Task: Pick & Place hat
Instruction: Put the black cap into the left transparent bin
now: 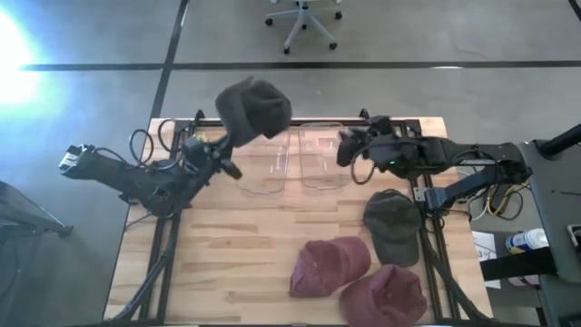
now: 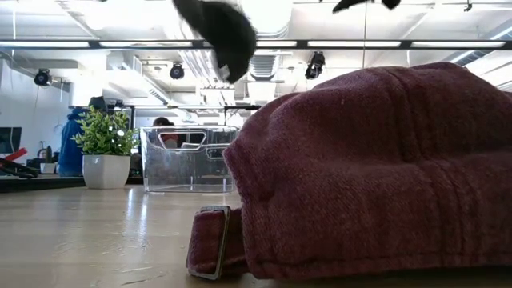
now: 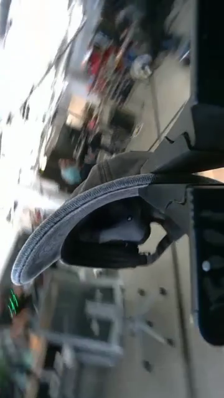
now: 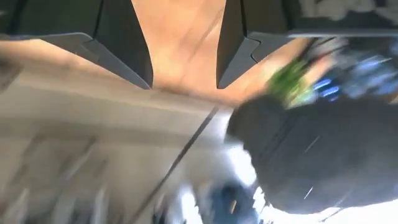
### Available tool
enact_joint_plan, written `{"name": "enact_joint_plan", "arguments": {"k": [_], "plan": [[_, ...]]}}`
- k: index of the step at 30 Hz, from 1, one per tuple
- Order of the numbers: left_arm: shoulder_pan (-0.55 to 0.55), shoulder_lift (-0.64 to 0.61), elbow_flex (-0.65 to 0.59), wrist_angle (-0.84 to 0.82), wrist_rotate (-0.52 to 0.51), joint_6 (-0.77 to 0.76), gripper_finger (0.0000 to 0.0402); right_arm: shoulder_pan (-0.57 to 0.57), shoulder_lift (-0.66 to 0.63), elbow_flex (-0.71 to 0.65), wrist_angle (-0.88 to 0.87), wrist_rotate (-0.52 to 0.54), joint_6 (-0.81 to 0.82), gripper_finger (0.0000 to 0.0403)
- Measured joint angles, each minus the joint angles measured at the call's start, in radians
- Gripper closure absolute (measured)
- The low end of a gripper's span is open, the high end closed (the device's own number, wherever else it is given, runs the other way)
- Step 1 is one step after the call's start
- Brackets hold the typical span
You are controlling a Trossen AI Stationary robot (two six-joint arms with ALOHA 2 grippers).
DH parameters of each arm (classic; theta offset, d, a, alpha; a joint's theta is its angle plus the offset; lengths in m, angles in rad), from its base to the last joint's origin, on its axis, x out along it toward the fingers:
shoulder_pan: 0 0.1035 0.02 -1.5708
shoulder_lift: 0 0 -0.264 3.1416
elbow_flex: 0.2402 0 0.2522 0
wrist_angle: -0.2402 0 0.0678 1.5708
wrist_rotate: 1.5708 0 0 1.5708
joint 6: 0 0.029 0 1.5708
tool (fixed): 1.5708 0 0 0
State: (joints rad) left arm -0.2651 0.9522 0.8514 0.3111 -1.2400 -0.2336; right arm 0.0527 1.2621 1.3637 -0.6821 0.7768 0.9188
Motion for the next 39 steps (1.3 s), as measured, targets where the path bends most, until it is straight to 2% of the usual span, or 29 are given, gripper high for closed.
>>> {"name": "enact_joint_plan", "arguments": {"k": [2, 3, 8, 13, 16, 19, 22, 27, 31, 35, 39], "plan": [[0.029, -0.001, -0.015, -0.061, -0.01, -0.143, 0.0392, 0.0, 0.038, -0.033, 0.054, -0.127, 0.082, 0.0229], [0.041, 0.002, -0.025, -0.091, -0.01, -0.219, 0.0392, 0.002, 0.064, -0.05, 0.097, -0.157, 0.105, 0.0229], [0.06, 0.017, -0.116, -0.217, -0.007, -0.579, 0.0392, 0.008, 0.168, -0.076, 0.214, -0.214, 0.204, 0.0229], [0.06, 0.023, -0.257, -0.198, -0.005, -0.92, 0.0392, -0.003, 0.271, -0.079, 0.23, -0.238, 0.298, 0.0229], [0.06, 0.021, -0.337, -0.083, -0.027, -1.037, 0.0392, 0.0, 0.317, -0.079, 0.334, -0.286, 0.303, 0.0229], [0.061, 0.021, -0.408, 0.134, -0.027, -1.025, 0.0392, -0.001, 0.379, -0.084, 0.499, -0.331, 0.296, 0.0229], [0.061, 0.021, -0.456, 0.373, -0.023, -0.899, 0.0392, -0.006, 0.44, -0.09, 0.637, -0.343, 0.286, 0.0229], [0.061, 0.021, -0.485, 0.661, 0.064, -0.702, 0.0392, -0.04, 0.481, -0.092, 0.81, -0.369, 0.276, 0.0216], [0.061, 0.021, -0.48, 0.753, 0.137, -0.645, 0.0392, -0.064, 0.505, -0.094, 0.99, -0.366, 0.218, 0.019], [0.061, 0.021, -0.457, 0.792, 0.195, -0.6, 0.0392, -0.078, 0.506, -0.094, 1.02, -0.357, 0.188, 0.0164], [0.065, 0.021, -0.441, 0.8, 0.267, -0.594, 0.0392, -0.081, 0.507, -0.094, 1.126, -0.33, 0.096, 0.0148]]}}
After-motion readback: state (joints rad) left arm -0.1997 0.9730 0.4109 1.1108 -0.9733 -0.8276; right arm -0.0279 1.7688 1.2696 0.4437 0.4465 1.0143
